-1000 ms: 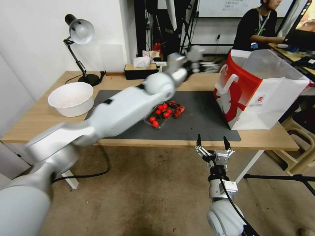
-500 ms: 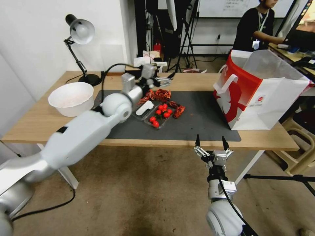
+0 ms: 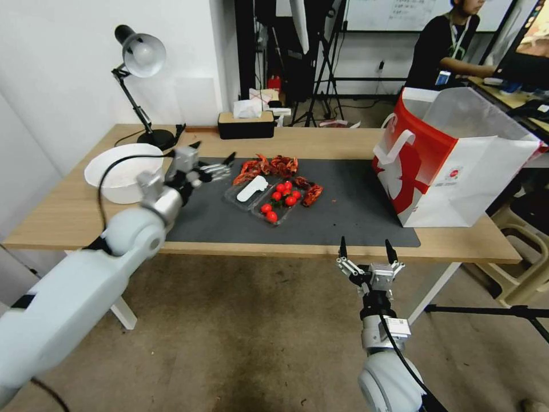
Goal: Pick up the trash from the table and place it into the takeout bag.
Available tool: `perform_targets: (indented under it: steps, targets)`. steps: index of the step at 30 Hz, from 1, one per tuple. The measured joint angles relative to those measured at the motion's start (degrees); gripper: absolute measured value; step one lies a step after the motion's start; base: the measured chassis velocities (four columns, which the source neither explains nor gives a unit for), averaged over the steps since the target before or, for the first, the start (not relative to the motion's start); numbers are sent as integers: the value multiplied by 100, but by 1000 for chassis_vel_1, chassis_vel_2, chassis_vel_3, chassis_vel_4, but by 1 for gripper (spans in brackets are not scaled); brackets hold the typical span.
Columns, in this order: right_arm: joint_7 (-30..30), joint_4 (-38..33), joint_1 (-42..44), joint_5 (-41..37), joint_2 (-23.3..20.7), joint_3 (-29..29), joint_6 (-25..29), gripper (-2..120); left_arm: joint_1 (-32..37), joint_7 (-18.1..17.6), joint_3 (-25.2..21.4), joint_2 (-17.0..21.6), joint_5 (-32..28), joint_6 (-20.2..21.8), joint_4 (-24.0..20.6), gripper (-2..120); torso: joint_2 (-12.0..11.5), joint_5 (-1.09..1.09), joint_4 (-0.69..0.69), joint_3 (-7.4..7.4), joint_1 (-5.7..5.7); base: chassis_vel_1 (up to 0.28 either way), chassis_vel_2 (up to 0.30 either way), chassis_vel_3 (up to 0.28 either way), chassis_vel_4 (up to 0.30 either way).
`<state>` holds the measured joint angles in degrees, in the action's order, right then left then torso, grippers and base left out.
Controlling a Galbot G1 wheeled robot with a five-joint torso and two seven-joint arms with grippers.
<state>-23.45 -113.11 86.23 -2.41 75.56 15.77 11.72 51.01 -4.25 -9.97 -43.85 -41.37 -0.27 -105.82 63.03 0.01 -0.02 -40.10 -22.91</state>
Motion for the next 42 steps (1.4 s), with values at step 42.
perform_targets:
  steps: [42]
  targets:
    - [-48,76,50,15,24,-97,26,100,3979,-56,-2549,-1674,1390,-970,-581,100,0,-1,2,-1,-1,0,0,0,0]
